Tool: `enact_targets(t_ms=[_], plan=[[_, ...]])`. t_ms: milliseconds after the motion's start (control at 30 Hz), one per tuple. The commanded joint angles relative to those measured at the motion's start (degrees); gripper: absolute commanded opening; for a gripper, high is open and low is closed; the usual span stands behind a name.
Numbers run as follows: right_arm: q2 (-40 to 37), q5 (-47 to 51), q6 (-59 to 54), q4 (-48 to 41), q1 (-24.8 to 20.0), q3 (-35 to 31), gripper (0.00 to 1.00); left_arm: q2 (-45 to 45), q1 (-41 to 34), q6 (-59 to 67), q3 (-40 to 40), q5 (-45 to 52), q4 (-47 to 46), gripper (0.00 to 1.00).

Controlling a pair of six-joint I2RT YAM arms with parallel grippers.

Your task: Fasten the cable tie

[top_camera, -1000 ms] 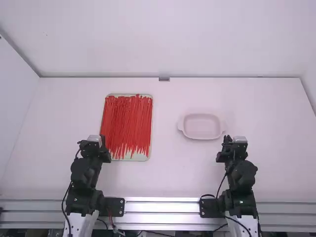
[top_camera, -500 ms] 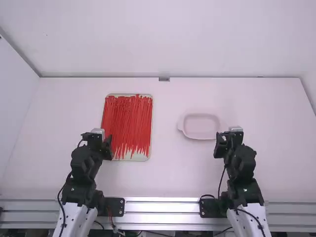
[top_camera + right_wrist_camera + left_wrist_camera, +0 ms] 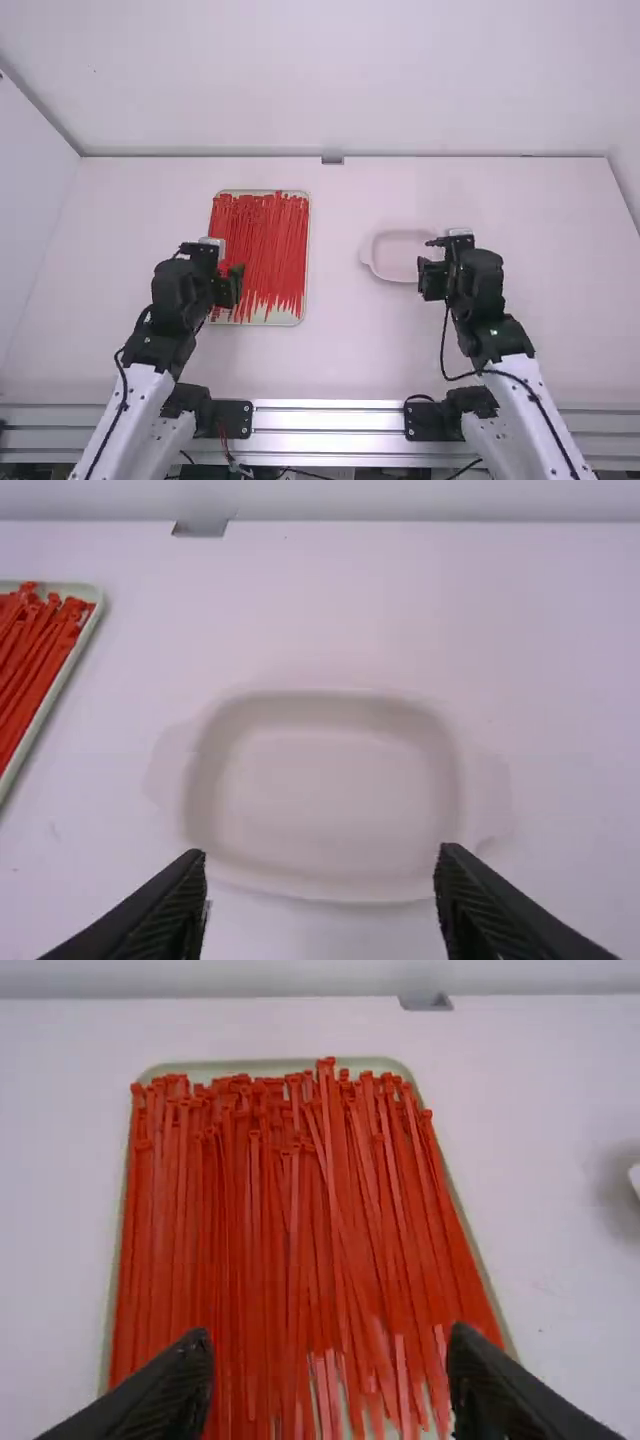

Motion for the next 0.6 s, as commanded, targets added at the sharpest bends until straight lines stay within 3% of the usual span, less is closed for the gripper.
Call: enact_targets(t_ms=[0, 300, 567], plan=[[3.79, 0.01, 0.61, -0.51, 1.58, 4.42, 0.68, 2.94, -0.76, -1.32, 3.37, 4.22, 0.2, 0.67], [15.9, 1.4, -0.28, -3.51, 7.26, 12.5, 0.83, 13.24, -1.85, -5.3, 11.19, 2.1, -4.11, 0.83], [20.07, 1.25, 1.88, -7.6, 9.09, 17.26, 0.93, 19.45, -2.54, -5.89, 16.66, -1.71, -8.46, 0.93]])
